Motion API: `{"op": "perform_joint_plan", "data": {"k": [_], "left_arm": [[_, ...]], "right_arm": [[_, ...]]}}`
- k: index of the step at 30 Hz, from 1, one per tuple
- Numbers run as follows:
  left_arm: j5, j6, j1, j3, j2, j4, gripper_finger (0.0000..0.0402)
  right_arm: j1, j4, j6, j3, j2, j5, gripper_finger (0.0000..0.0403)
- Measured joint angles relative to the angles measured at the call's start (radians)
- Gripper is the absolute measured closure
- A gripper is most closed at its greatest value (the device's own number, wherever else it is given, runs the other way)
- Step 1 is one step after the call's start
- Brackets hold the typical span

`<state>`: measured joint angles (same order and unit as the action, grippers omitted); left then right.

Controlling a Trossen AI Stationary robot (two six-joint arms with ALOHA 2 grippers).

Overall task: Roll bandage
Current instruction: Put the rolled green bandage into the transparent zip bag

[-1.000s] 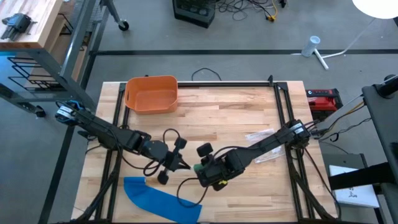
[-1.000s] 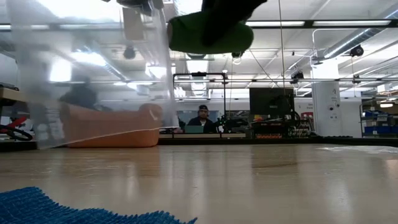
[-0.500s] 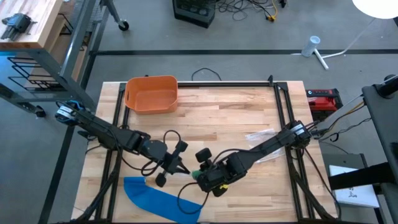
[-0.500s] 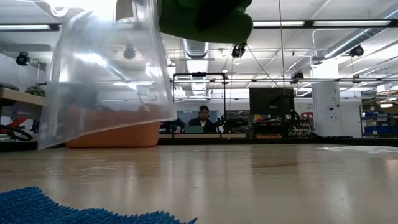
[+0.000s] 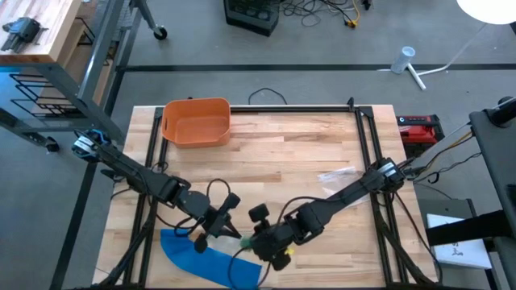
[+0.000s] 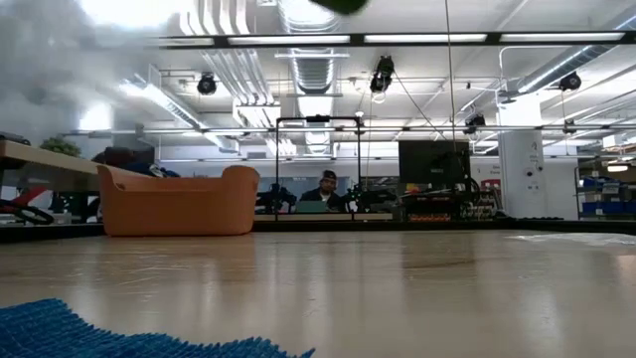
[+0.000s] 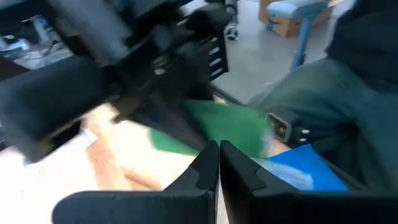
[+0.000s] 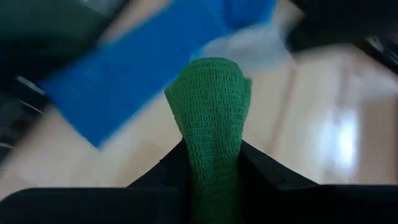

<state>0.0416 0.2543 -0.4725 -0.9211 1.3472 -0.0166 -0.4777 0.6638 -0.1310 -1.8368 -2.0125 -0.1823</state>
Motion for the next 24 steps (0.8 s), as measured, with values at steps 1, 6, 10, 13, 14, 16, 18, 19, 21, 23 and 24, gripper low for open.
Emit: {"op": "perform_joint_plan", "data": {"k": [1,6,10,13,14,16,18,19,21,23,24], "left_arm": [[-0.009,0.0,0.001,0.0,0.0,0.0,0.0401],[-0.052,-0.005,0.002,0.0,0.0,0.0,0.0401],[-0.052,-0.008,0.002,0.0,0.0,0.002,0.0401],[-0.052,-0.018,0.002,0.0,0.0,0.002,0.0401],[-0.052,-0.027,0.002,0.0,0.0,0.002,0.0401],[-0.056,-0.035,0.002,0.0,0.0,0.005,0.0401],[-0.059,-0.038,0.001,0.0,0.0,0.007,0.0401],[-0.06,-0.05,0.001,0.0,0.0,0.007,0.0401],[-0.074,-0.088,0.001,0.0,0.0,0.009,0.0401],[-0.107,-0.122,0.001,0.0,0.0,0.019,0.0401],[-0.126,-0.131,0.001,0.0,-0.001,0.028,0.0401]], "right_arm": [[0.0,-0.023,0.006,0.004,0.0,0.009,0.0321],[0.008,-0.058,0.072,0.044,0.0,0.005,0.0317],[0.009,-0.044,0.116,0.087,0.0,-0.027,0.0313],[-0.001,-0.01,0.145,0.091,0.001,-0.029,0.0315],[-0.006,0.012,0.156,0.091,0.004,-0.031,0.0317],[-0.022,0.069,0.181,0.091,0.013,-0.05,0.032],[-0.038,0.125,0.219,0.099,0.028,-0.092,0.0321],[-0.044,0.139,0.242,0.114,0.037,-0.112,0.0321],[-0.053,0.128,0.287,0.171,0.059,-0.133,0.0317],[-0.059,0.093,0.342,0.258,0.079,-0.133,0.0312],[-0.059,0.065,0.372,0.312,0.087,-0.132,0.031]]}}
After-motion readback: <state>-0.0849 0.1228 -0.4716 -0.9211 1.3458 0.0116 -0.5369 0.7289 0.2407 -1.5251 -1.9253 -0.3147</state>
